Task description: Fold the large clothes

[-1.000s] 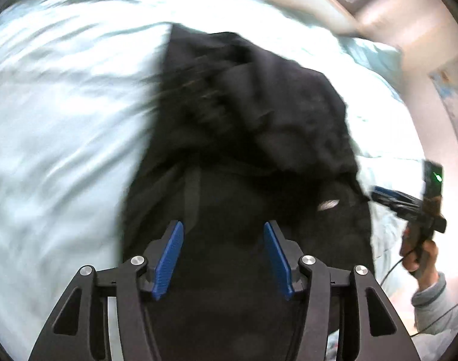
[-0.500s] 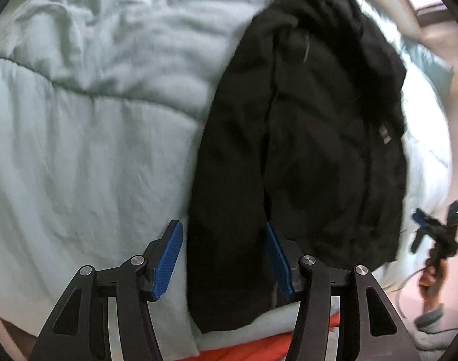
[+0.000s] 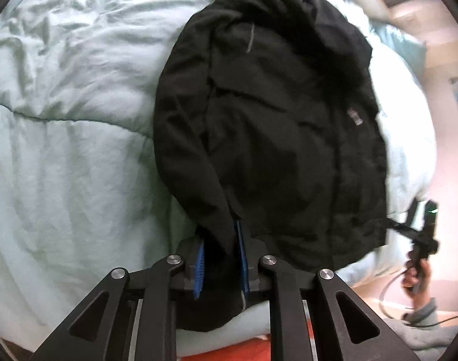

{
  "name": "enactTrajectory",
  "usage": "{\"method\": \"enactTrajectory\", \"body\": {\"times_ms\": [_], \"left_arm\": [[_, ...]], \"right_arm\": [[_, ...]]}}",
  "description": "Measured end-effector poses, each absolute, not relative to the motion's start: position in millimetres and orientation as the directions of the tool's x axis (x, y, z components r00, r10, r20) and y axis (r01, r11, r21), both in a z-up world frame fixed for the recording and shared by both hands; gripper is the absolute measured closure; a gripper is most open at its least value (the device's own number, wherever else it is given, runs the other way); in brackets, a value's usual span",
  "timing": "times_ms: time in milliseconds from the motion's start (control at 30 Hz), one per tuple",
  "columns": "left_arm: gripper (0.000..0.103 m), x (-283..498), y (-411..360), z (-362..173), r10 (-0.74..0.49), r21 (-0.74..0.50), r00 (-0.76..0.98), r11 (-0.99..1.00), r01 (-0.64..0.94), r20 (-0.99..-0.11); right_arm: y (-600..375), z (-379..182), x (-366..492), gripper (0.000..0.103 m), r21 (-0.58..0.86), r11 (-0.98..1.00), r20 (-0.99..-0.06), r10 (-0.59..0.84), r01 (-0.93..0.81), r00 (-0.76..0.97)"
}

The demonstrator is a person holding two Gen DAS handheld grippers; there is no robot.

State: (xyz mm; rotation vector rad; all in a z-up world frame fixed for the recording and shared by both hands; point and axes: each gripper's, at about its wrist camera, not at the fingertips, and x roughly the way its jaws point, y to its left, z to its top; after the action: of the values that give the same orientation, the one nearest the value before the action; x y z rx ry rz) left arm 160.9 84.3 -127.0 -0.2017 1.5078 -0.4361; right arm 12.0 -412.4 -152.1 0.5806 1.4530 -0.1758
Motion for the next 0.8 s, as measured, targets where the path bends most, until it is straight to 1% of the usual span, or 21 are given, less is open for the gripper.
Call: {"method": "enactTrajectory", "body": {"times_ms": [33,67,100,133,200,267,367,400,433,467,500,533,567,600,633,667,733,800], "left_arm": [[0.081,158.8,80.2,-125.6,-0.391,-0.385,0.008,0.909,0.158,-0.920],[0.074,158.3,78.4,-127.2,-0.392,-0.386,0.006,0.910,0.152,-0.920],[0.057,158.6,78.1,-130.1,-0.401,-0.398,-0.005,0.908,0.133,-0.916],[0.049,159.1,79.1,-133.4,-0.414,-0.413,-0.013,0.904,0.111,-0.910],[0.049,159.8,86.4,-141.4,-0.412,-0.412,-0.020,0.908,0.078,-0.911],[0.049,160.4,88.9,-140.5,-0.401,-0.402,-0.029,0.913,0.066,-0.916],[0.049,160.3,88.4,-131.7,-0.404,-0.404,-0.013,0.912,0.074,-0.915],[0.059,160.0,87.0,-130.9,-0.412,-0.411,-0.006,0.908,0.079,-0.911],[0.077,159.6,87.4,-132.2,-0.423,-0.422,-0.005,0.903,0.078,-0.906],[0.078,160.0,88.9,-134.2,-0.439,-0.438,-0.009,0.896,0.065,-0.899],[0.078,160.9,93.6,-136.0,-0.472,-0.472,-0.009,0.881,0.034,-0.881],[0.078,161.6,102.3,-137.7,-0.543,-0.543,0.001,0.839,-0.022,-0.840],[0.078,161.9,108.4,-137.4,-0.589,-0.589,0.010,0.806,-0.056,-0.808],[0.078,161.8,117.0,-139.5,-0.656,-0.654,0.024,0.749,-0.106,-0.755],[0.078,161.7,121.1,-141.3,-0.665,-0.662,0.028,0.738,-0.126,-0.746],[0.078,160.9,121.5,-143.3,-0.647,-0.644,0.027,0.754,-0.129,-0.762],[0.072,157.7,117.4,-151.9,-0.548,-0.545,-0.003,0.832,-0.106,-0.836],[0.066,154.0,111.1,-162.4,-0.504,-0.499,-0.049,0.862,-0.086,-0.862]], "right_arm": [[-412.6,-155.4,10.6,0.050,0.268,0.849,-0.963,0.235,0.456,0.130],[-411.9,-158.0,9.1,0.050,0.266,0.848,-0.964,0.236,0.458,0.124],[-410.6,-160.9,7.5,0.050,0.267,0.846,-0.964,0.241,0.461,0.116],[-409.9,-162.8,6.3,0.050,0.274,0.844,-0.961,0.251,0.462,0.113],[-403.5,-161.8,4.0,0.057,0.292,0.851,-0.956,0.272,0.437,0.109],[-395.4,-151.0,4.2,0.060,0.306,0.872,-0.952,0.282,0.381,0.119],[-389.6,-137.3,5.2,0.060,0.375,0.864,-0.927,0.343,0.334,0.153],[-389.4,-138.5,6.6,0.060,0.385,0.862,-0.923,0.356,0.331,0.145],[-390.4,-143.2,7.3,0.059,0.382,0.860,-0.924,0.360,0.339,0.130],[-393.2,-150.6,7.4,0.057,0.389,0.849,-0.920,0.373,0.356,0.116],[-398.2,-160.8,6.0,0.057,0.407,0.829,-0.911,0.397,0.384,0.107],[-402.0,-168.0,4.7,0.057,0.416,0.812,-0.905,0.412,0.408,0.102],[-407.5,-178.6,1.7,0.057,0.432,0.784,-0.894,0.438,0.445,0.096],[-411.4,-186.3,-1.3,0.057,0.457,0.756,-0.878,0.468,0.468,0.102],[-413.6,-188.3,-2.7,0.057,0.473,0.740,-0.868,0.484,0.479,0.110],[-416.6,-191.8,-5.3,0.057,0.489,0.721,-0.858,0.500,0.490,0.120],[-420.8,-198.9,-7.0,0.057,0.504,0.699,-0.845,0.519,0.506,0.124],[-424.1,-205.5,-6.9,0.055,0.518,0.677,-0.833,0.539,0.523,0.126]]}}
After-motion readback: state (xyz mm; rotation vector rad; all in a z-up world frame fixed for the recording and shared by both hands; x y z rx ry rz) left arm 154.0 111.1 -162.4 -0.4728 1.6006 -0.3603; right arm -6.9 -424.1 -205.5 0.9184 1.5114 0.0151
